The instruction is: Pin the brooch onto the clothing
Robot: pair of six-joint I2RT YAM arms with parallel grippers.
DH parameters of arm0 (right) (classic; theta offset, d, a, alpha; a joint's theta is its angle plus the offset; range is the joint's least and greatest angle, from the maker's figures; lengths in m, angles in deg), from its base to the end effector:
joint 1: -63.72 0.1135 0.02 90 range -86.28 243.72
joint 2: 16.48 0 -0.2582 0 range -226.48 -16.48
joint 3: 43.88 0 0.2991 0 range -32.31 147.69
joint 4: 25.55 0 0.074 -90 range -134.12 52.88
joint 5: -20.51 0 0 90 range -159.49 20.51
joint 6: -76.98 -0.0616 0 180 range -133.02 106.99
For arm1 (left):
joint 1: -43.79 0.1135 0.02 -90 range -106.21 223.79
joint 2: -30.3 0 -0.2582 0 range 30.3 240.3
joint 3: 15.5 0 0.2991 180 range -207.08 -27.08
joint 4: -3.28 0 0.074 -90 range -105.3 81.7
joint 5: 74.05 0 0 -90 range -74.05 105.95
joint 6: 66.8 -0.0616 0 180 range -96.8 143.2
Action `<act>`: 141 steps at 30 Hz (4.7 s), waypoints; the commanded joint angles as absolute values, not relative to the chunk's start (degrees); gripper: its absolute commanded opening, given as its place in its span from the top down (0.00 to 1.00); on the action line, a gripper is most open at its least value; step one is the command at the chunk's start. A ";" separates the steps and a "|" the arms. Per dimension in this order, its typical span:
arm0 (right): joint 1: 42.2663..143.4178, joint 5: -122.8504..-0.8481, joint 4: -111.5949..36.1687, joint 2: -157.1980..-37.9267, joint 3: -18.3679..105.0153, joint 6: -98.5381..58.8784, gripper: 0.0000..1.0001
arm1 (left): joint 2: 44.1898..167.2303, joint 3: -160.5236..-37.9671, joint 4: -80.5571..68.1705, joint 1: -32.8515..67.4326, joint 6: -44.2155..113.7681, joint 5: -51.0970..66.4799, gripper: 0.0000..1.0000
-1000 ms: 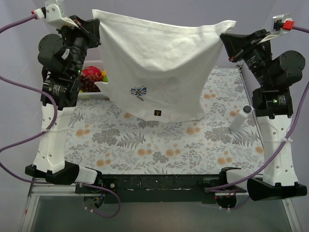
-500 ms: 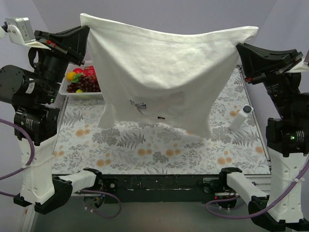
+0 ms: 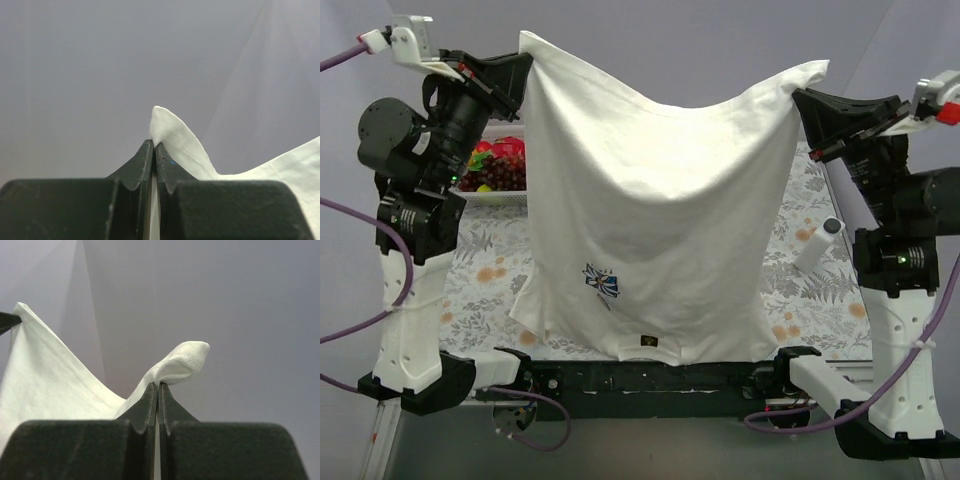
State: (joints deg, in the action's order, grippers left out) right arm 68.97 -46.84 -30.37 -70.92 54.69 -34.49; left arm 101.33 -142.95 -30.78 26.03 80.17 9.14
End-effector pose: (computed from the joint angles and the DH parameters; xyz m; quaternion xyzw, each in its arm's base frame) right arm 0.1828 0.0406 0.6147 -0.1165 0.4406 0.2865 0.8427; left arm 0.2135 -0.0760 0.6583 -0.1399 0.5400 -0.5296 0.6391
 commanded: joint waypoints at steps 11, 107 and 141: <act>68.90 -51.56 -34.39 -88.28 65.94 -32.62 0.99 | 117.83 -148.88 -33.70 26.21 79.71 14.99 1.00; 68.81 -54.90 -20.86 -56.30 47.06 -37.54 0.99 | 93.14 -139.24 -29.66 26.21 83.84 2.24 1.00; 68.81 -51.82 -20.24 -57.18 50.48 -40.17 0.99 | 91.57 -143.27 -28.69 26.30 84.45 3.92 1.00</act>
